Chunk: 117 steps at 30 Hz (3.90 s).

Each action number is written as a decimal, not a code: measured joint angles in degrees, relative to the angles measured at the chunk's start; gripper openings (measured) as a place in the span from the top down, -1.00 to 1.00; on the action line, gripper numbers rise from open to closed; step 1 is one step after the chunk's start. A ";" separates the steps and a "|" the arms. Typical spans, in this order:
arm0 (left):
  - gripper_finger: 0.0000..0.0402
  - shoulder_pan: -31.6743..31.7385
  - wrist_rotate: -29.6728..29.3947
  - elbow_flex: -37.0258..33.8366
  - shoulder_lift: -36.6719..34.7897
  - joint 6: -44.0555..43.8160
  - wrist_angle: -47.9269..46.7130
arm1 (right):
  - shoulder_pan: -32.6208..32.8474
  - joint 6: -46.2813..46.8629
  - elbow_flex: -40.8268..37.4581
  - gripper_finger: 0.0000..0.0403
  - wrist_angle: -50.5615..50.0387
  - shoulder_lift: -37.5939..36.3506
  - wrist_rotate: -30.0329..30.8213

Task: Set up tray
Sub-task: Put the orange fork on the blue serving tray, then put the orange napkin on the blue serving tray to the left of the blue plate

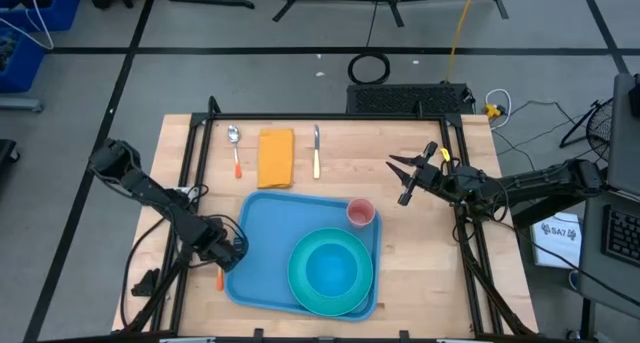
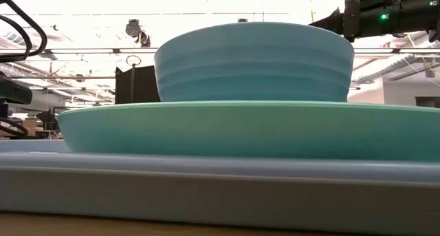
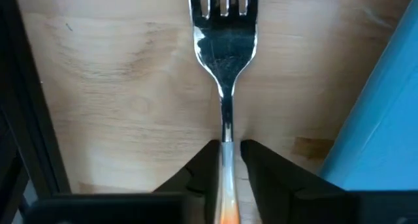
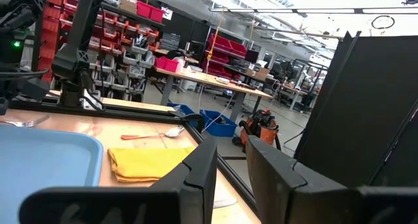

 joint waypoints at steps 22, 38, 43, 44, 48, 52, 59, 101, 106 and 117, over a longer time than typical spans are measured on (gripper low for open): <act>0.31 2.66 -32.83 15.27 -4.87 0.95 -32.19 | 0.00 0.95 0.00 0.62 -0.11 0.02 0.02; 0.31 33.68 -44.64 -2.18 -26.34 47.96 3.44 | -0.07 0.46 0.02 0.62 1.20 0.02 0.04; 0.31 44.78 -35.07 -12.58 -32.12 63.33 24.80 | -0.11 0.44 0.02 0.62 2.15 0.02 0.07; 0.31 46.65 -33.38 -14.04 -32.36 64.47 26.92 | -0.11 0.44 0.02 0.62 2.22 0.02 0.12; 0.31 53.44 -27.45 -17.35 -31.37 65.88 27.64 | -0.11 0.42 0.02 0.62 3.58 0.04 0.28; 0.31 57.57 -22.34 -18.41 -28.98 68.16 29.24 | -0.12 0.45 0.02 0.62 4.71 0.04 0.28; 0.31 62.37 -14.75 -18.53 -23.21 73.36 37.09 | -0.11 0.20 0.02 0.62 4.76 0.04 0.44; 0.62 63.92 -5.33 -18.10 2.93 74.38 61.55 | -0.11 -0.58 0.02 0.62 4.79 0.02 0.28; 0.95 63.29 -7.89 -18.08 2.99 76.40 60.03 | -0.11 -1.28 0.02 0.62 4.79 0.04 0.28; 0.99 63.00 0.39 -19.06 -1.75 80.08 69.36 | -0.12 -1.53 0.02 0.62 5.22 0.02 0.28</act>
